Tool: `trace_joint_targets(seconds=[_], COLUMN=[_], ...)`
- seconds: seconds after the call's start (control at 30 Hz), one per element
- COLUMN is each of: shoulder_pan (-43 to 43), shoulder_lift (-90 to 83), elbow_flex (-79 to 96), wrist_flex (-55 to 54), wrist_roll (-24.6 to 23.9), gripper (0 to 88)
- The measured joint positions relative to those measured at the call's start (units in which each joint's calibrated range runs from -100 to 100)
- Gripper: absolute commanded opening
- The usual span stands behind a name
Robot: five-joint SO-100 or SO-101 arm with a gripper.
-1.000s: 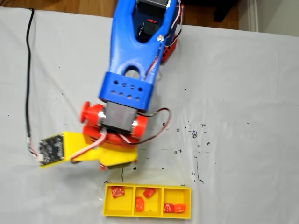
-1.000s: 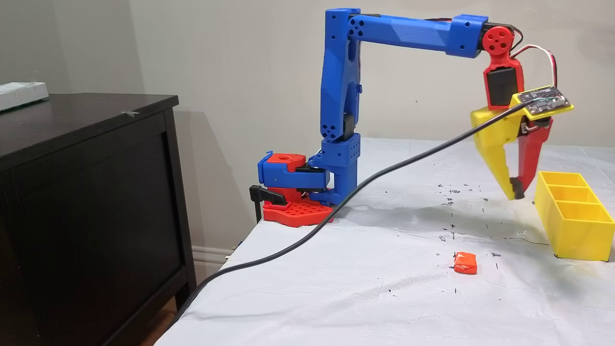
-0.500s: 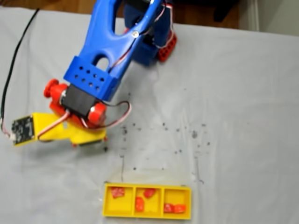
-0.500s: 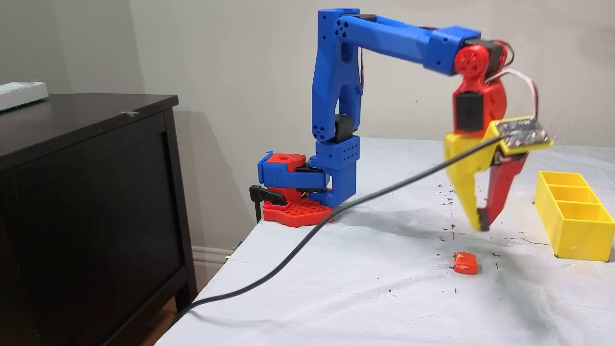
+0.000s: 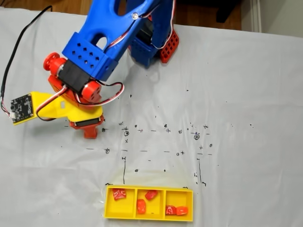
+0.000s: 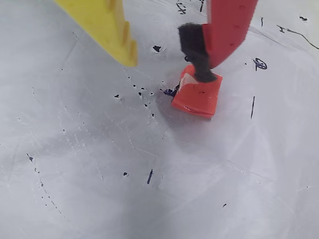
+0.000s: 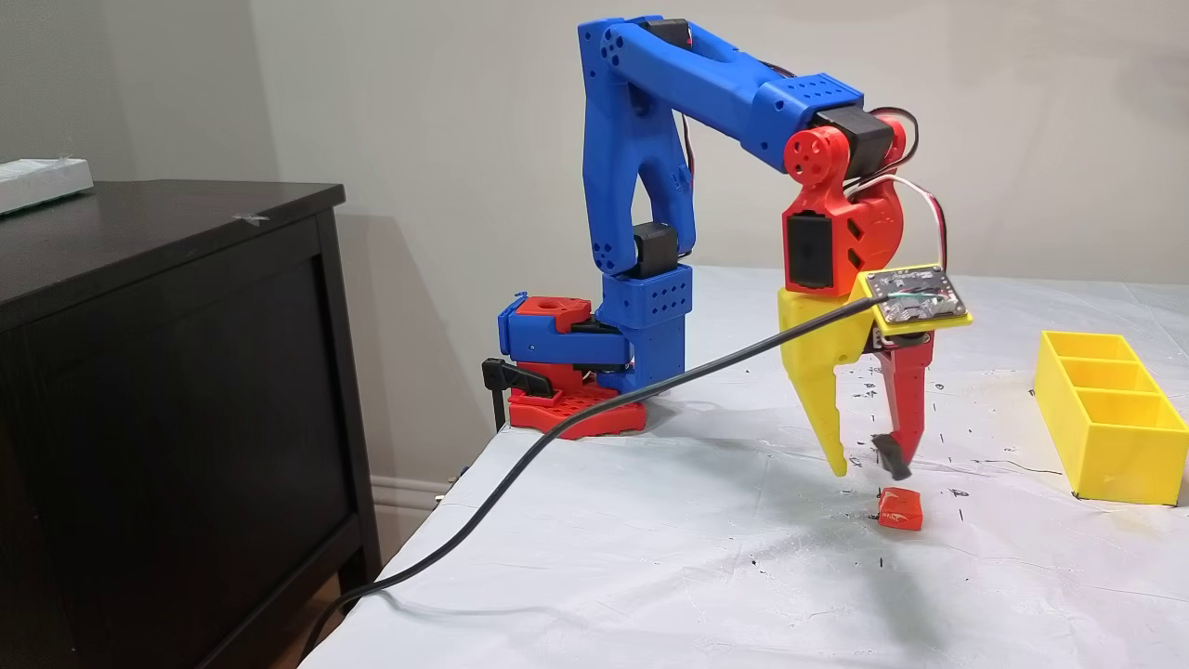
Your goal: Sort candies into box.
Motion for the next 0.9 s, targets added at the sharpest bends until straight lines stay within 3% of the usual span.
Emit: trace_joint_targets(seconds=[0.9], shoulder_pan=[-2.1], shoulder_lift=[11.8], elbow_flex=[-9.8], wrist_flex=[0.9], wrist_roll=[-2.3], gripper=[24.9])
